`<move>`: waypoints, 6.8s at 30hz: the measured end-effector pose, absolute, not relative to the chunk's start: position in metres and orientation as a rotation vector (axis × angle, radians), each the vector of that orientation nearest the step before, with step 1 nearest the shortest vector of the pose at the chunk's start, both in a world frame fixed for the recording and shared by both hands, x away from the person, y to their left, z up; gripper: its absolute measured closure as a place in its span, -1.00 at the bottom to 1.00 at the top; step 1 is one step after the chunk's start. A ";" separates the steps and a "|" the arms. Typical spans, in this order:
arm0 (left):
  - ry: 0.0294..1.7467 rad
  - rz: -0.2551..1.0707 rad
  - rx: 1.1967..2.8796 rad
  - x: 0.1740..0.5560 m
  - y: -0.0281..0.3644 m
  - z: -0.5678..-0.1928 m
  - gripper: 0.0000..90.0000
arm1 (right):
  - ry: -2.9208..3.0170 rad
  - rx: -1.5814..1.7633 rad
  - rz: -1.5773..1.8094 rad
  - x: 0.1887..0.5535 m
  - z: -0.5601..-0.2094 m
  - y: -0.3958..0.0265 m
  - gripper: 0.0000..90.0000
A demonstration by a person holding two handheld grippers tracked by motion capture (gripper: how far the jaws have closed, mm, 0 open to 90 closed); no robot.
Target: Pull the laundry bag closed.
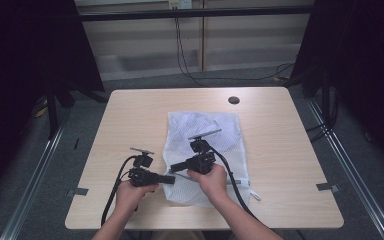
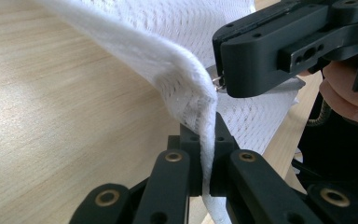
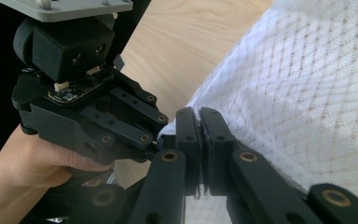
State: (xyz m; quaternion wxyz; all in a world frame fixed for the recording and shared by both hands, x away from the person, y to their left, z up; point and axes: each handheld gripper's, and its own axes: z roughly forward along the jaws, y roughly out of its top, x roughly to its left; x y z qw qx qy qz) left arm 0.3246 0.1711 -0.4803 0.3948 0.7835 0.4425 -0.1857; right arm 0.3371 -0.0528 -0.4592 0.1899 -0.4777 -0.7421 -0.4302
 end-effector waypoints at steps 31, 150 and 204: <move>1.125 -0.488 1.963 0.324 0.171 -0.480 0.98 | -2.105 -1.358 -1.187 0.337 -0.462 -0.065 0.93; 1.167 -0.498 1.920 0.324 0.177 -0.477 0.98 | -2.142 -1.411 -1.194 0.331 -0.466 -0.115 0.93; 1.157 -0.504 1.926 0.326 0.182 -0.476 0.98 | -2.112 -1.421 -1.223 0.327 -0.468 -0.138 0.93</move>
